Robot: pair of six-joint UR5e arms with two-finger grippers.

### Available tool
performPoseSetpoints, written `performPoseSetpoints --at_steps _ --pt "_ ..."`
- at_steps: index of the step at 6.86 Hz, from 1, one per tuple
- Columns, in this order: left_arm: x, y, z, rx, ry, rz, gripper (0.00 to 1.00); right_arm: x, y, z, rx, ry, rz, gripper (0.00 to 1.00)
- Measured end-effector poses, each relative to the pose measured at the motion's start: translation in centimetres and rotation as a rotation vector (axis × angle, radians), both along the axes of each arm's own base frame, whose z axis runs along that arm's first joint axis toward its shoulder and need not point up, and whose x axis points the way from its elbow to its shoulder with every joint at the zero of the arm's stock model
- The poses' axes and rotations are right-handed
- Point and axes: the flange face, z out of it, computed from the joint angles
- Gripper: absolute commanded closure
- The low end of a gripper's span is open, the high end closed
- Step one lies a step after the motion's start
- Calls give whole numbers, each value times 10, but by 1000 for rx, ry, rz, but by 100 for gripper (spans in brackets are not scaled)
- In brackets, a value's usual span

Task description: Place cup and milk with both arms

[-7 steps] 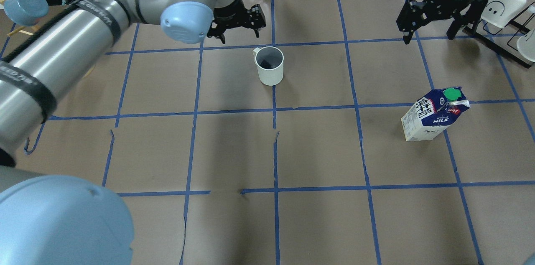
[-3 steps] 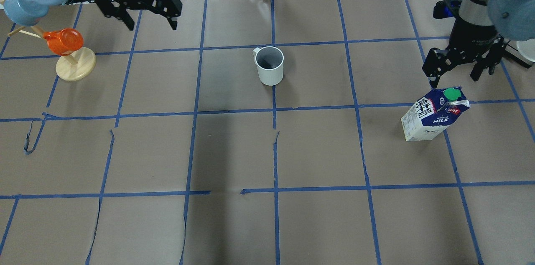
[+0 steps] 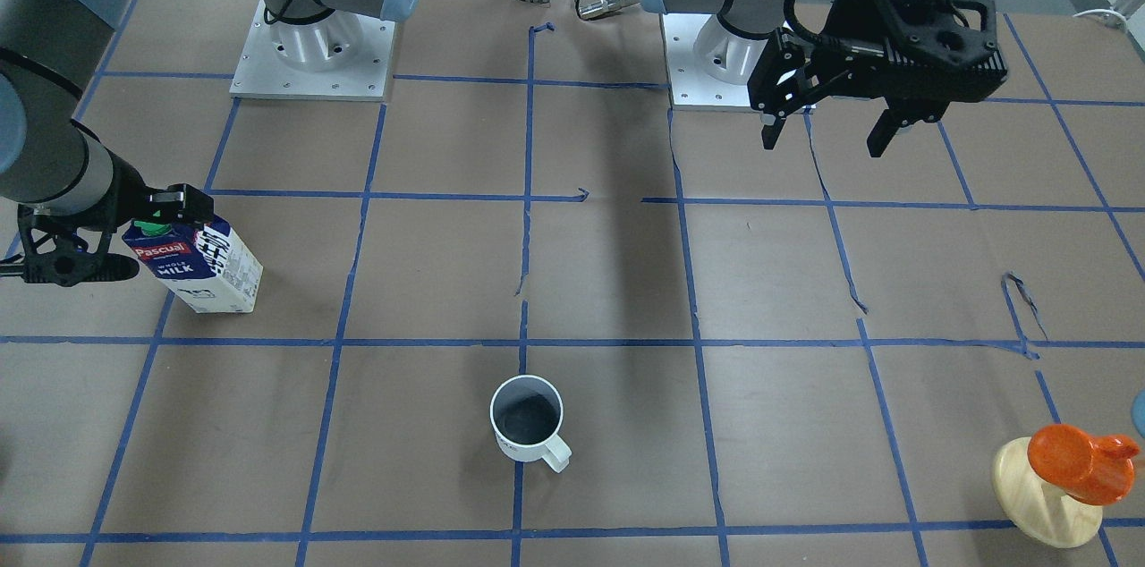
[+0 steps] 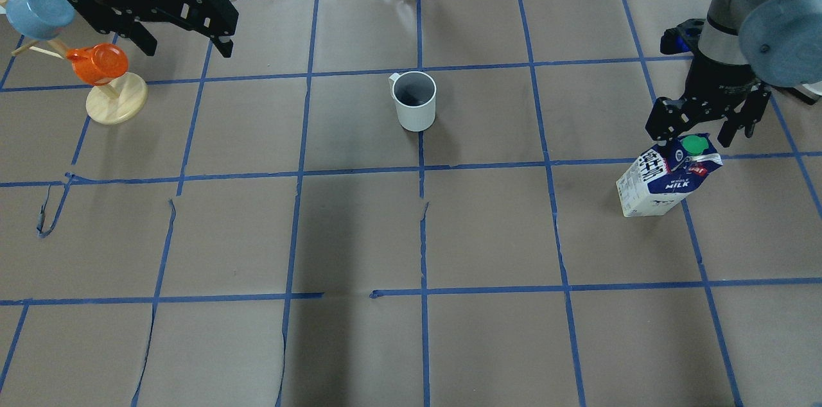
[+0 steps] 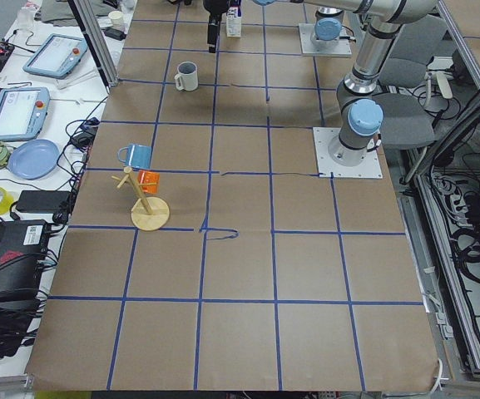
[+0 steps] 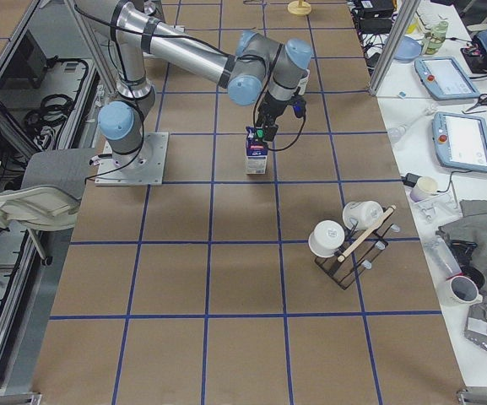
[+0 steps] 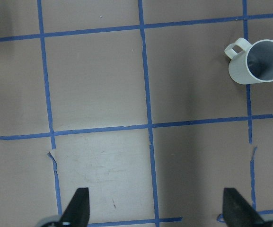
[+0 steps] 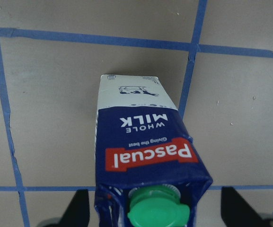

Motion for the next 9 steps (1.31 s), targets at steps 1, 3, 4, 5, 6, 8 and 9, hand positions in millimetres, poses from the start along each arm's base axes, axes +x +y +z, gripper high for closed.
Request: performPoseSetpoints --at_steps 1,3,4,5,6,8,9 --pt "4 -3 -7 6 6 9 0 1 2 -4 10 -1 0 33" --pt "5 -7 -6 -13 14 13 0 2 4 -7 17 -2 3 54" --pt "4 -7 -7 -17 17 13 0 2 3 -7 14 -1 3 62" --pt "4 -8 -8 -20 18 13 0 2 2 -5 10 1 4 64" --pt "4 -9 -9 -25 18 12 0 2 1 -2 4 0 3 64" --pt "4 -9 -9 -26 17 10 0 4 -12 20 -48 3 -1 64" --pt "4 -9 -10 -25 17 10 0 10 -27 35 -87 -3 4 64"
